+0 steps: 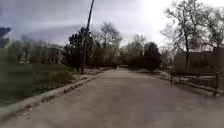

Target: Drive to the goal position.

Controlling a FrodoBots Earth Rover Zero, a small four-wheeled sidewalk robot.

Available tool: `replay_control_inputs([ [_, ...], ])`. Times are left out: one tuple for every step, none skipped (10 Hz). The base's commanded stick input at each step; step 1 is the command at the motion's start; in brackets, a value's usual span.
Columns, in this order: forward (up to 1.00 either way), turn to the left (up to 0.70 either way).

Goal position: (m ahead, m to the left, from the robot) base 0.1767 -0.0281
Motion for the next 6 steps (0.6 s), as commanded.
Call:
replay_control_inputs([
  [0.70,0.35],
  [0.70,0.35],
  [0.70,0.35],
  [0.70,0.35],
  [0.70,0.35],
  [0.70,0.35],
])
